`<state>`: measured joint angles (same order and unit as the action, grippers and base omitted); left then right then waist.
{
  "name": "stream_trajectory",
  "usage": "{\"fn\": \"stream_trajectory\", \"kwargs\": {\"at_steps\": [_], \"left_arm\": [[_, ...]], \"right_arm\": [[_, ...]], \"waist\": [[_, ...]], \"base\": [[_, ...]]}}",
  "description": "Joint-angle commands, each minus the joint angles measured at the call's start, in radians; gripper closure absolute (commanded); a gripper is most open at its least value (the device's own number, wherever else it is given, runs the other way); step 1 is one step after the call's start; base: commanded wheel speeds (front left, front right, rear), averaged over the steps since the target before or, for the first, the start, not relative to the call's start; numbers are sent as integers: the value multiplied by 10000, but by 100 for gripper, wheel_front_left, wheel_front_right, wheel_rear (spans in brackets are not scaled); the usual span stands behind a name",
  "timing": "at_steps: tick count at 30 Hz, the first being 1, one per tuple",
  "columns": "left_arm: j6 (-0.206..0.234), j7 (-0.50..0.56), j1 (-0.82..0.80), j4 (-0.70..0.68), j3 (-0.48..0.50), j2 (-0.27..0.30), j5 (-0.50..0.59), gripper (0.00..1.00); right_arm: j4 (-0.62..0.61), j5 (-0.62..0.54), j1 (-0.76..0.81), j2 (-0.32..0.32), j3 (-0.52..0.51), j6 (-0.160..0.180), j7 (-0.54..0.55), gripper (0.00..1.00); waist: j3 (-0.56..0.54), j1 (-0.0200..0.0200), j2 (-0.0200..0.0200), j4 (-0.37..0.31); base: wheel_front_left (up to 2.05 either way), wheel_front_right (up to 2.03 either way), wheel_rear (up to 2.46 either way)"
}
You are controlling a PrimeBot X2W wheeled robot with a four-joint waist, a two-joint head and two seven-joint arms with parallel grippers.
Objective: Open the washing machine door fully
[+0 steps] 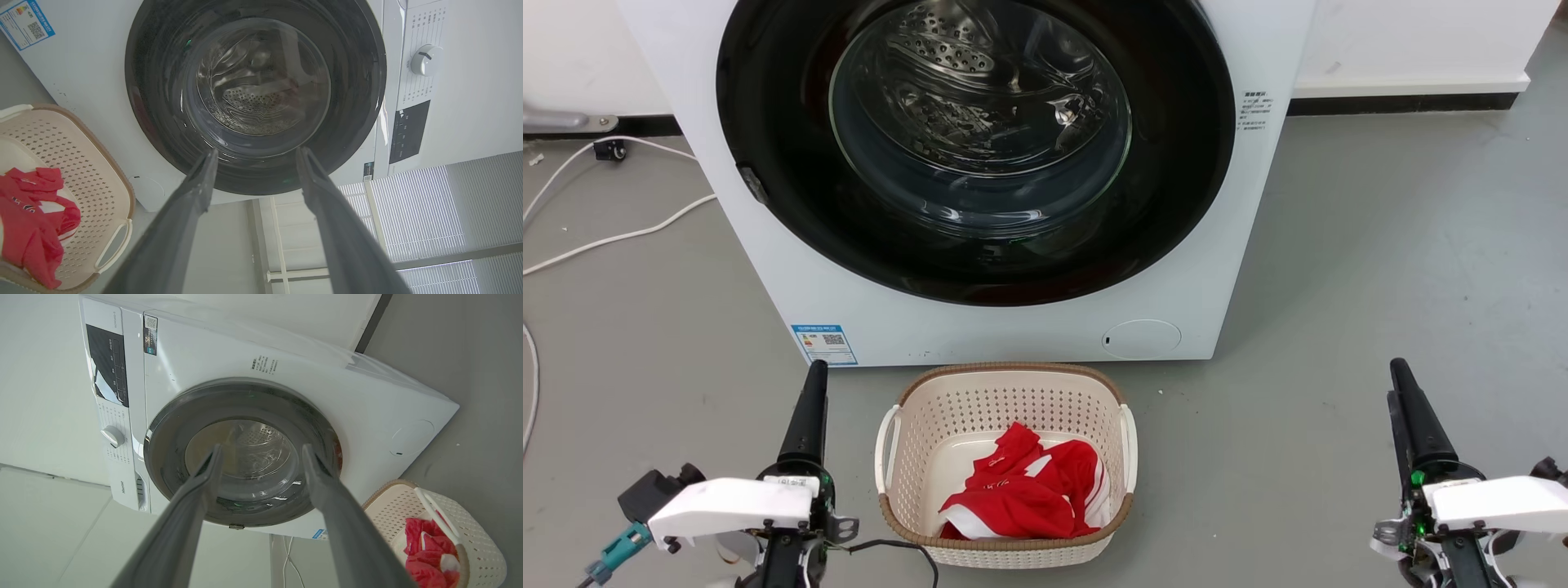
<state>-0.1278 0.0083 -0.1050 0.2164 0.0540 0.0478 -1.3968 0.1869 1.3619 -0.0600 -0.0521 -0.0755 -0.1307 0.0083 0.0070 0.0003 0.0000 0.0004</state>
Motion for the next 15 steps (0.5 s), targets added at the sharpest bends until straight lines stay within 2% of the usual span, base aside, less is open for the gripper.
{"fn": "stream_trajectory", "kwargs": {"at_steps": [1,15], "left_arm": [[-18,-99,-288,-300,31,26,385,0],[-23,-632,-282,-932,-409,27,3760,0]], "right_arm": [[-295,-467,-104,-16,62,0,-94,0],[-810,-4010,35,-9,310,0,-630,0]], "waist": [[6,-2,0,0],[44,-2,0,20]], "base": [[0,0,0],[0,0,0]]}}
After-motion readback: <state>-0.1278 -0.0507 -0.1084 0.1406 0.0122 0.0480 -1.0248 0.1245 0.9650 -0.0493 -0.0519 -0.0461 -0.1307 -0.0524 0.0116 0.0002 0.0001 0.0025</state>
